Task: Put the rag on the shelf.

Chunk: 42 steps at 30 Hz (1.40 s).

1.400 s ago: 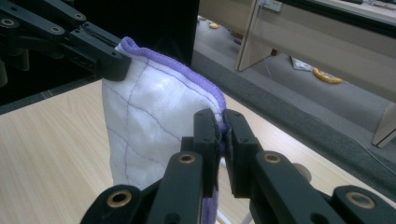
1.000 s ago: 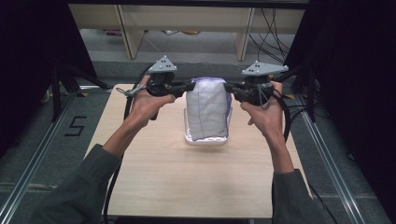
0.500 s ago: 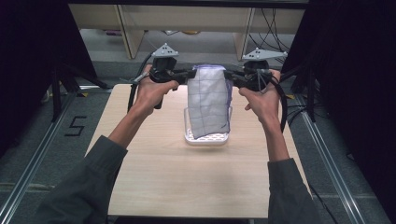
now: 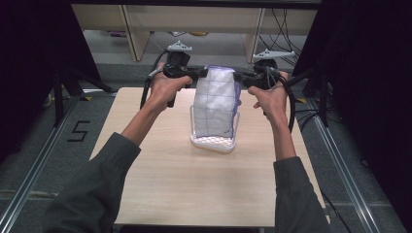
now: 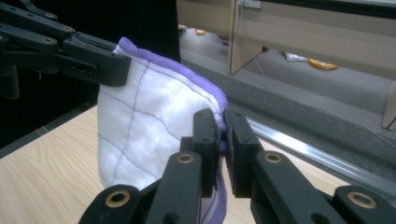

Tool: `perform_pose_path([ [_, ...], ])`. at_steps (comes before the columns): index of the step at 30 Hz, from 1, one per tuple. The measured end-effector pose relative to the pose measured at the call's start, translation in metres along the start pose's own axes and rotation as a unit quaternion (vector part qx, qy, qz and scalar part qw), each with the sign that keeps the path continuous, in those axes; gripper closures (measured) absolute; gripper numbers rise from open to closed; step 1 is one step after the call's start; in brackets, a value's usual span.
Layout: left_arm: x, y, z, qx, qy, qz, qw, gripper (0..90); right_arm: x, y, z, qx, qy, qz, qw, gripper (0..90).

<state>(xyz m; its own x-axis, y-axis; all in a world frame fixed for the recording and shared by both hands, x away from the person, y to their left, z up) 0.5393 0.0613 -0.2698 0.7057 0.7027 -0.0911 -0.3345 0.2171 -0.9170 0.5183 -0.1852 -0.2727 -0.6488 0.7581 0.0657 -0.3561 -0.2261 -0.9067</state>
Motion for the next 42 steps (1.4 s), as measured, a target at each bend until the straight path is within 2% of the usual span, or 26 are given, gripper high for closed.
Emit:
perform_pose_path([
  [1, 0.000, 0.000, -0.002, 0.002, 0.004, 0.007, 1.0000, 83.5, 0.000, 0.001, 0.000, 0.006, -0.001, -0.007, 1.0000, 84.2],
  [2, 0.000, 0.000, -0.002, 0.002, 0.004, 0.007, 1.0000, 83.5, -0.002, 0.003, 0.000, 0.002, -0.003, -0.002, 1.0000, 84.2],
  [4, 0.003, 0.001, -0.009, 0.004, 0.013, 0.025, 0.9996, 83.5, -0.003, 0.006, -0.001, -0.002, -0.006, -0.010, 0.9999, 84.2],
  [5, 0.003, 0.001, -0.009, 0.007, 0.011, 0.026, 0.9996, 83.5, -0.004, 0.006, 0.000, -0.002, -0.016, -0.012, 0.9998, 84.1],
  [8, 0.002, 0.001, -0.010, 0.007, 0.016, 0.029, 0.9994, 83.8, -0.001, 0.007, 0.004, -0.004, -0.018, -0.015, 0.9997, 84.2],
  [10, -0.002, 0.000, -0.007, 0.007, 0.025, 0.023, 0.9994, 84.2, 0.001, 0.006, 0.006, -0.010, -0.027, -0.004, 0.9996, 84.2],
  [12, -0.005, -0.001, -0.004, 0.009, 0.026, 0.019, 0.9994, 84.4, 0.007, 0.004, 0.009, -0.010, -0.032, -0.007, 0.9994, 84.3],
  [13, -0.007, -0.002, -0.002, 0.009, 0.029, 0.017, 0.9994, 84.5, 0.009, 0.004, 0.010, -0.015, -0.034, 0.002, 0.9993, 84.3],
  [16, -0.010, -0.005, 0.003, 0.012, 0.031, 0.010, 0.9994, 84.7, 0.015, 0.001, 0.013, -0.014, -0.042, 0.005, 0.9990, 84.3],
  [18, -0.013, -0.009, 0.011, 0.007, 0.036, 0.004, 0.9993, 84.7, 0.022, -0.002, 0.020, -0.021, -0.048, 0.023, 0.9984, 84.4],
  [21, -0.015, -0.014, 0.020, 0.003, 0.038, -0.002, 0.9993, 84.7, 0.026, -0.007, 0.027, -0.028, -0.049, 0.033, 0.9979, 84.4],
  [23, -0.015, -0.016, 0.023, 0.001, 0.037, -0.004, 0.9993, 84.7, 0.029, -0.011, 0.032, -0.030, -0.046, 0.028, 0.9981, 84.4],
  [24, -0.013, -0.019, 0.026, -0.002, 0.033, -0.004, 0.9994, 84.7, 0.028, -0.013, 0.033, -0.036, -0.048, 0.038, 0.9975, 84.4],
  [25, -0.011, -0.021, 0.028, -0.003, 0.029, -0.002, 0.9996, 84.8, 0.029, -0.014, 0.035, -0.034, -0.043, 0.030, 0.9980, 84.4],
  [26, -0.009, -0.022, 0.028, -0.004, 0.024, 0.000, 0.9997, 84.8, 0.028, -0.016, 0.035, -0.036, -0.040, 0.035, 0.9979, 84.4],
  [28, -0.005, -0.023, 0.026, -0.008, 0.022, 0.003, 0.9997, 84.8, 0.026, -0.019, 0.035, -0.035, -0.039, 0.026, 0.9983, 84.4],
  [30, -0.003, -0.024, 0.025, -0.008, 0.023, 0.005, 0.9997, 84.9, 0.024, -0.020, 0.033, -0.035, -0.036, 0.032, 0.9982, 84.4],
  [32, 0.005, -0.024, 0.017, -0.015, 0.018, 0.016, 0.9996, 84.9, 0.017, -0.020, 0.028, -0.035, -0.030, 0.021, 0.9987, 84.5],
  [33, 0.007, -0.024, 0.015, -0.012, 0.016, 0.016, 0.9997, 84.9, 0.015, -0.019, 0.026, -0.032, -0.027, 0.007, 0.9991, 84.4],
  [35, 0.010, -0.023, 0.011, -0.016, 0.015, 0.021, 0.9996, 84.9, 0.013, -0.018, 0.024, -0.032, -0.026, 0.005, 0.9991, 84.5],
  [36, 0.013, -0.021, 0.003, -0.019, 0.017, 0.023, 0.9994, 84.9, 0.006, -0.016, 0.018, -0.030, -0.024, -0.007, 0.9992, 84.4],
  [37, 0.016, -0.020, -0.002, -0.019, 0.019, 0.028, 0.9993, 84.9, 0.004, -0.015, 0.016, -0.029, -0.021, -0.007, 0.9993, 84.4],
  [41, 0.024, -0.014, -0.017, -0.011, 0.019, 0.038, 0.9990, 84.6, -0.006, -0.007, 0.004, -0.013, -0.015, -0.035, 0.9992, 84.4],
  [42, 0.026, -0.013, -0.021, -0.010, 0.020, 0.039, 0.9990, 84.6, -0.008, -0.005, 0.002, -0.012, -0.010, -0.032, 0.9994, 84.4],
])
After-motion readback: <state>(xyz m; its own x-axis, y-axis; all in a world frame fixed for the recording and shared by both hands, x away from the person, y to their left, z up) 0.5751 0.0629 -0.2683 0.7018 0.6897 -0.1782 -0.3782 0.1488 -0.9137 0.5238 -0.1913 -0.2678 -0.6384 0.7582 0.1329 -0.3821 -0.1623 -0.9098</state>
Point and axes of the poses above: each handheld gripper's, and its own axes: z roughly backward along the jaws, y roughly out of its underside, x roughly to its left, the point moved 1 cm from there along -z, roughly forward along the jaws, and after that the axes turned 2 degrees about -y, right-handed, at the moved point
